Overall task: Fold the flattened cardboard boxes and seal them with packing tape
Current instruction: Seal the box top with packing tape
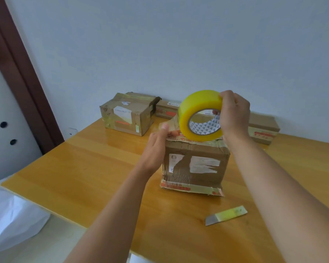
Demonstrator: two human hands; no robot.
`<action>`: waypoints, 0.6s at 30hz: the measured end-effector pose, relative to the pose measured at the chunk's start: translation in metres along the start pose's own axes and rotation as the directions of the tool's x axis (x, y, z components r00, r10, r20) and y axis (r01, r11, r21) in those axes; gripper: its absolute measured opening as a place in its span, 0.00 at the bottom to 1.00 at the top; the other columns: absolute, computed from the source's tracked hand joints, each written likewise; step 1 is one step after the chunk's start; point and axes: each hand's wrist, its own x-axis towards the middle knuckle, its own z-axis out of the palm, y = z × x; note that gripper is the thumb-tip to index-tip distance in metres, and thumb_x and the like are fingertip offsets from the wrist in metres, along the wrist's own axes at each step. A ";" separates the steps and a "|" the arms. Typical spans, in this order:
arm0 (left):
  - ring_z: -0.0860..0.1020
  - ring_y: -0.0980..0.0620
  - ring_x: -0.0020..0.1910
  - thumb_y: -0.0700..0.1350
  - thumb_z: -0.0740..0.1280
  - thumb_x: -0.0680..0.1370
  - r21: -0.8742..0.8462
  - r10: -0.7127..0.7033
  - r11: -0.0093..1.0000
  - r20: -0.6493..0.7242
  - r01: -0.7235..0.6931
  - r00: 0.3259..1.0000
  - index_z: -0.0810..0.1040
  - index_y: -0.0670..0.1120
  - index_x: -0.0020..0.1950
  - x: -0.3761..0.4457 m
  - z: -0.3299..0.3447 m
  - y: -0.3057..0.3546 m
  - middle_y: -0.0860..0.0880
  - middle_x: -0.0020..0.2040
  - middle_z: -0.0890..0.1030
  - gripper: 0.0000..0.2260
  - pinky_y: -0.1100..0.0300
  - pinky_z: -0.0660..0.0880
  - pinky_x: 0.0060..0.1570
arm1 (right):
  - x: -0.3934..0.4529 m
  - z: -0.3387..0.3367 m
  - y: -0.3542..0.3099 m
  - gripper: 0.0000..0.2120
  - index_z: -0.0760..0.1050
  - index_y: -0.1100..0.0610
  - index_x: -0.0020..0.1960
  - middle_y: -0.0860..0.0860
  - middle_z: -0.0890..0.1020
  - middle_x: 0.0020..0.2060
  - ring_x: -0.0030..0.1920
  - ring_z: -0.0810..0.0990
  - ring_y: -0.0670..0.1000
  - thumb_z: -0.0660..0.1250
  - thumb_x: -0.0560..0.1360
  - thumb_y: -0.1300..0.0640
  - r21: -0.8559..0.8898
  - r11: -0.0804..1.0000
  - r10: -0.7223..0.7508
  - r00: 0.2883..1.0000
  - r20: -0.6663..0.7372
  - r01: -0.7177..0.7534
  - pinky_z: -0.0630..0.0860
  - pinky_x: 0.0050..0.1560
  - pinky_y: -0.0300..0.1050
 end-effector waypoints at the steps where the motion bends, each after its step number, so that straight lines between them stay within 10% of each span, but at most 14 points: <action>1: 0.81 0.60 0.52 0.64 0.48 0.83 -0.042 -0.004 0.999 -0.028 0.003 1.000 0.84 0.51 0.50 0.001 0.003 0.003 0.53 0.50 0.84 0.29 0.68 0.74 0.53 | 0.000 -0.001 0.001 0.22 0.66 0.67 0.37 0.57 0.66 0.31 0.31 0.75 0.52 0.59 0.71 0.46 0.020 1.000 0.011 1.000 -0.001 -0.011 0.66 0.37 0.50; 9: 0.81 0.65 0.38 0.52 0.52 0.86 -0.073 -0.023 0.997 -0.156 0.012 0.988 0.84 0.43 0.48 0.012 0.009 0.007 0.51 0.45 0.85 0.23 0.74 0.72 0.35 | -0.003 -0.012 0.002 0.22 0.65 0.56 0.37 0.40 0.67 0.23 0.27 0.69 0.39 0.62 0.79 0.41 -0.047 0.999 0.022 0.993 0.117 -0.016 0.67 0.37 0.40; 14: 0.82 0.63 0.40 0.50 0.52 0.86 -0.057 -0.040 0.998 -0.174 0.031 0.984 0.84 0.46 0.45 0.013 0.010 0.009 0.51 0.44 0.86 0.23 0.72 0.73 0.35 | -0.008 -0.026 0.006 0.25 0.77 0.58 0.56 0.51 0.80 0.47 0.46 0.77 0.46 0.66 0.75 0.37 -0.023 1.000 0.016 0.972 0.236 -0.011 0.72 0.47 0.41; 18: 0.82 0.60 0.45 0.51 0.52 0.86 -0.031 -0.053 0.998 -0.194 0.048 0.979 0.85 0.48 0.45 0.013 0.012 0.011 0.51 0.46 0.86 0.23 0.65 0.74 0.42 | -0.016 -0.035 0.023 0.41 0.62 0.41 0.75 0.45 0.74 0.67 0.64 0.74 0.44 0.69 0.66 0.31 -0.027 0.997 0.076 0.926 0.370 -0.071 0.71 0.59 0.40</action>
